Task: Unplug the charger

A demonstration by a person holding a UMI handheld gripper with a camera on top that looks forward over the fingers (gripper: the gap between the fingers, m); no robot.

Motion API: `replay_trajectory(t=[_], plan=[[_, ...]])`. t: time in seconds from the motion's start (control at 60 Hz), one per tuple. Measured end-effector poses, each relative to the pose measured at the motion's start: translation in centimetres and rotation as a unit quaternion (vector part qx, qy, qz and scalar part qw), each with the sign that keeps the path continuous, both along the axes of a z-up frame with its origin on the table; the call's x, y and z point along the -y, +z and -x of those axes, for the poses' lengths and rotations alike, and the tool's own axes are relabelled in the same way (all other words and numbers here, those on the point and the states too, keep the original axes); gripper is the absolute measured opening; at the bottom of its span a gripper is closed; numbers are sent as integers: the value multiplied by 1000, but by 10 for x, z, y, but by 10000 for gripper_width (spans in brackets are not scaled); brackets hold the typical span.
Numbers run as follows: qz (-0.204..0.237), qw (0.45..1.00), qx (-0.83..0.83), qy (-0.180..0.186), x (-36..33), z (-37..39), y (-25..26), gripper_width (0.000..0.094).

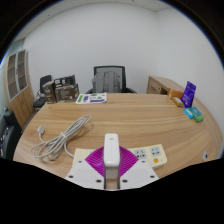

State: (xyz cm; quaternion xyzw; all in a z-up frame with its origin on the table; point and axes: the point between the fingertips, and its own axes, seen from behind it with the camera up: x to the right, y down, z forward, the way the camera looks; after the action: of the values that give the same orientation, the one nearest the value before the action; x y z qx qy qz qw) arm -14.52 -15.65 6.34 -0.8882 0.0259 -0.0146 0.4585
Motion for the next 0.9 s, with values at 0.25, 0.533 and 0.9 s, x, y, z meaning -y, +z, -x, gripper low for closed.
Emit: replay_trajectory(t=[0.25, 0.533, 0.9], plan=[[-255, 965, 13, 54, -45, -19, 264, 141], [-160, 986, -44, -16, -49, -162, 143, 147], [-24, 988, -136, -71, -11, -251, -15, 301]])
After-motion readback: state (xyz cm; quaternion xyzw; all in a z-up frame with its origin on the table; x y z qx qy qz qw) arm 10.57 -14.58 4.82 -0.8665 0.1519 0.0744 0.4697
